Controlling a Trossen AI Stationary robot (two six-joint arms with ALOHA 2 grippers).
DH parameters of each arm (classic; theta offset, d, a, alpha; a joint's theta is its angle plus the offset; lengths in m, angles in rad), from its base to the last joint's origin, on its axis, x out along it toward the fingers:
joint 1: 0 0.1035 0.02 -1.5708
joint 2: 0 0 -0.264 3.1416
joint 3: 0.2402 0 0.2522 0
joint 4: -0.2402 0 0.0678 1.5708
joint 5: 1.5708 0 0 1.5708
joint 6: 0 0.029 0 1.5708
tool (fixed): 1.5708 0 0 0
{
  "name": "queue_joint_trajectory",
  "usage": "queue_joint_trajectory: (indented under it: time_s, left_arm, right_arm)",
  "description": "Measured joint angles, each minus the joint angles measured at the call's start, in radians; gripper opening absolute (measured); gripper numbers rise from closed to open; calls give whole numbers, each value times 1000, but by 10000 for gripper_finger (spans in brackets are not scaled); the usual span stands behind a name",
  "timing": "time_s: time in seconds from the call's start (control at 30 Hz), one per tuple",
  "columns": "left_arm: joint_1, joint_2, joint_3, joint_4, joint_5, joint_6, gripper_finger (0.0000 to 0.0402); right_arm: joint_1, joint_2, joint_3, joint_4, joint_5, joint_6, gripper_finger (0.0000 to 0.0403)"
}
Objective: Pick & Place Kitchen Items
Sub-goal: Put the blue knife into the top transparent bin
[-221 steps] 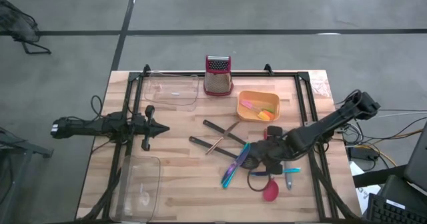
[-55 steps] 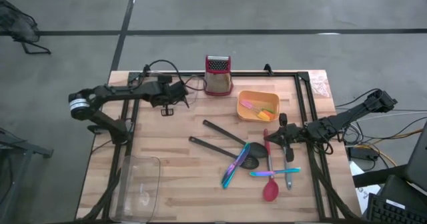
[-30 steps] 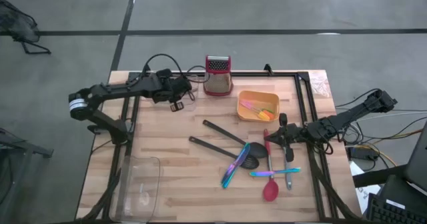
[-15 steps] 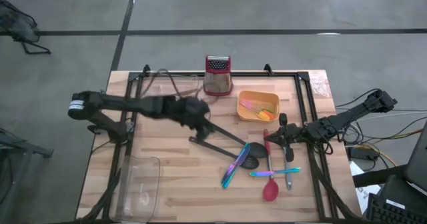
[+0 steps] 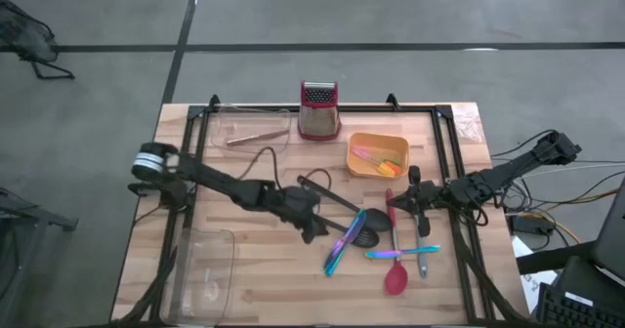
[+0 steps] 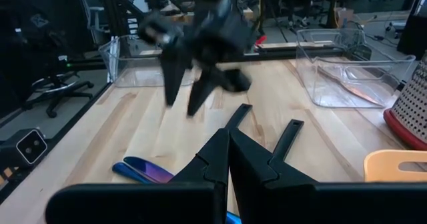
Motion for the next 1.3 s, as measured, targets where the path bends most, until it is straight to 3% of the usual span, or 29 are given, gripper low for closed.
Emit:
queue_joint_trajectory:
  time_s: [0.13,0.5,0.73,1.07,1.3]
  left_arm:
    - [-7,108,-2,105,14,-83,165]
    - [-39,263,115,106,28,-107,218]
    - [-57,268,168,47,39,-124,218]
    - [-66,269,219,-3,155,-176,218]
    - [-72,269,222,-20,95,-204,218]
  right_arm:
    - [1,0,0,6,0,1,8]
    - [1,1,0,7,0,7,8]
    - [1,1,0,8,0,10,8]
    - [1,1,0,9,-1,10,8]
    - [1,1,0,9,-1,10,8]
